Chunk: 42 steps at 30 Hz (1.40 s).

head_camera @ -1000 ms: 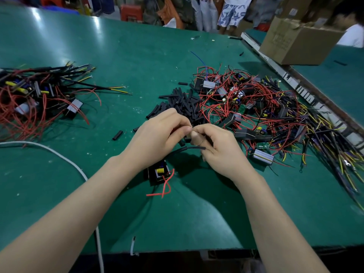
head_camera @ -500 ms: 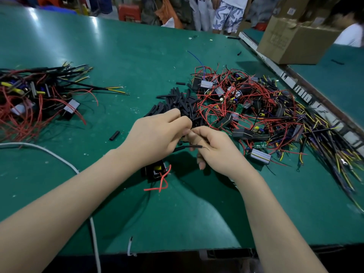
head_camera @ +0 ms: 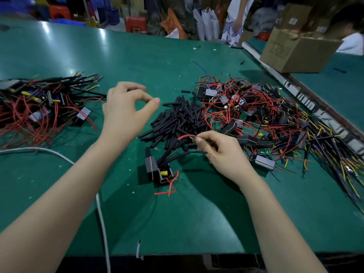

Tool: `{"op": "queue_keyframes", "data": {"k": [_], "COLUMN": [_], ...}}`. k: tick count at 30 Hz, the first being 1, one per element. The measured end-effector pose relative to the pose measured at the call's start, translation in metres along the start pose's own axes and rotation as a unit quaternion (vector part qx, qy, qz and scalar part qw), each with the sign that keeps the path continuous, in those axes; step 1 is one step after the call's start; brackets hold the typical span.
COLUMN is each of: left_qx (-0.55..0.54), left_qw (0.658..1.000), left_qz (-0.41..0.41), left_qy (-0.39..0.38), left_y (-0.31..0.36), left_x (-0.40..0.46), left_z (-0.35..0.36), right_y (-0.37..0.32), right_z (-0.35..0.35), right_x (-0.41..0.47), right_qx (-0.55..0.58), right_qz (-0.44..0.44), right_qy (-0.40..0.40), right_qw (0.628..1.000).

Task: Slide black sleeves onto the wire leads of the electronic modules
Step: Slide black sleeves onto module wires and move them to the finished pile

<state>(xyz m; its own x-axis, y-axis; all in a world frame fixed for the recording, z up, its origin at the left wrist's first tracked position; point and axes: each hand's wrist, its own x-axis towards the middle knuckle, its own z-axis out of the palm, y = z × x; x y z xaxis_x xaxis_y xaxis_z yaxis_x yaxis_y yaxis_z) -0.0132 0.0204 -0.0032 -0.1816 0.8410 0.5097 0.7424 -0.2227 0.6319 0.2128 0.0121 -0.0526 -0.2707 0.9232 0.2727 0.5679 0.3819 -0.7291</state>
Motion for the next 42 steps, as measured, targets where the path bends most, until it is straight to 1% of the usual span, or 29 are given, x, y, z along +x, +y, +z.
{"op": "queue_keyframes", "data": {"k": [1,3,4,5,7,8,11,13,14,15,16,17,18,19,21,23,25,28,31,34,36,38,42], "left_qx": [0.021,0.086,0.096,0.083,0.046,0.048,0.082,0.072,0.074,0.089,0.106,0.118,0.118,0.102,0.053,0.001,-0.033,-0.009,0.049,0.098,0.102,0.075,-0.033], "left_qw": [1.000,0.995,0.993,0.995,0.998,0.998,0.994,0.992,0.985,0.967,0.940,0.915,0.900,0.900,0.920,0.939,0.947,0.954,0.953,0.944,0.939,0.940,0.940], "left_qz": [0.002,0.014,0.020,0.026,0.026,0.030,0.032,-0.001,-0.039,-0.070,-0.082,-0.074,-0.054,-0.033,-0.012,-0.006,0.006,0.048,0.102,0.136,0.151,0.149,0.111], "left_qy": [0.007,-0.048,-0.058,-0.044,0.015,0.010,-0.070,-0.102,-0.149,-0.227,-0.313,-0.379,-0.415,-0.422,-0.387,-0.343,-0.320,-0.295,-0.281,-0.283,-0.291,-0.298,-0.322], "left_y": [0.000,-0.003,-0.004,-0.004,-0.003,-0.003,0.000,0.005,0.008,0.009,0.010,0.011,0.010,0.009,0.009,0.013,0.017,0.022,0.026,0.028,0.029,0.029,0.025], "left_x": [0.000,-0.004,-0.007,-0.008,-0.009,-0.010,-0.011,-0.010,-0.009,-0.010,-0.012,-0.016,-0.020,-0.024,-0.029,-0.030,-0.029,-0.026,-0.022,-0.017,-0.016,-0.014,-0.012], "left_z": [0.001,0.006,0.009,0.010,0.010,0.010,0.011,0.009,0.008,0.007,0.006,0.006,0.008,0.009,0.013,0.016,0.020,0.023,0.022,0.022,0.021,0.021,0.019], "right_y": [0.000,0.000,0.000,-0.001,-0.002,-0.003,-0.004,-0.005,-0.006,-0.006,-0.005,-0.005,-0.005,-0.004,-0.004,-0.003,-0.002,0.000,0.001,-0.001,-0.004,-0.006,-0.012], "right_z": [0.000,0.000,0.000,-0.001,-0.003,-0.003,-0.004,-0.004,-0.004,-0.004,-0.004,-0.004,-0.003,-0.003,-0.003,-0.004,-0.004,-0.006,-0.008,-0.007,-0.006,-0.007,-0.009], "right_x": [0.000,-0.001,-0.001,-0.001,-0.001,-0.001,-0.003,-0.003,-0.003,-0.002,-0.002,-0.002,-0.002,-0.002,-0.003,-0.003,-0.002,0.000,0.000,-0.001,-0.001,-0.002,-0.002], "right_qx": [-0.005,-0.008,-0.010,-0.013,-0.014,-0.008,0.023,0.039,0.044,0.046,0.046,0.051,0.062,0.075,0.087,0.068,0.034,-0.014,-0.030,-0.015,0.025,0.075,0.143], "right_qz": [-0.003,-0.009,-0.013,-0.018,-0.025,-0.024,-0.012,-0.010,-0.011,-0.013,-0.015,-0.014,-0.012,-0.011,-0.022,-0.051,-0.088,-0.140,-0.161,-0.155,-0.131,-0.106,-0.083], "right_qy": [0.003,0.013,0.019,0.024,0.026,0.023,0.016,0.027,0.033,0.038,0.040,0.039,0.038,0.040,0.057,0.078,0.096,0.111,0.121,0.135,0.141,0.141,0.144], "right_qw": [1.000,1.000,1.000,0.999,0.999,0.999,1.000,0.999,0.998,0.998,0.998,0.998,0.997,0.996,0.994,0.993,0.991,0.984,0.979,0.979,0.981,0.981,0.976]}}
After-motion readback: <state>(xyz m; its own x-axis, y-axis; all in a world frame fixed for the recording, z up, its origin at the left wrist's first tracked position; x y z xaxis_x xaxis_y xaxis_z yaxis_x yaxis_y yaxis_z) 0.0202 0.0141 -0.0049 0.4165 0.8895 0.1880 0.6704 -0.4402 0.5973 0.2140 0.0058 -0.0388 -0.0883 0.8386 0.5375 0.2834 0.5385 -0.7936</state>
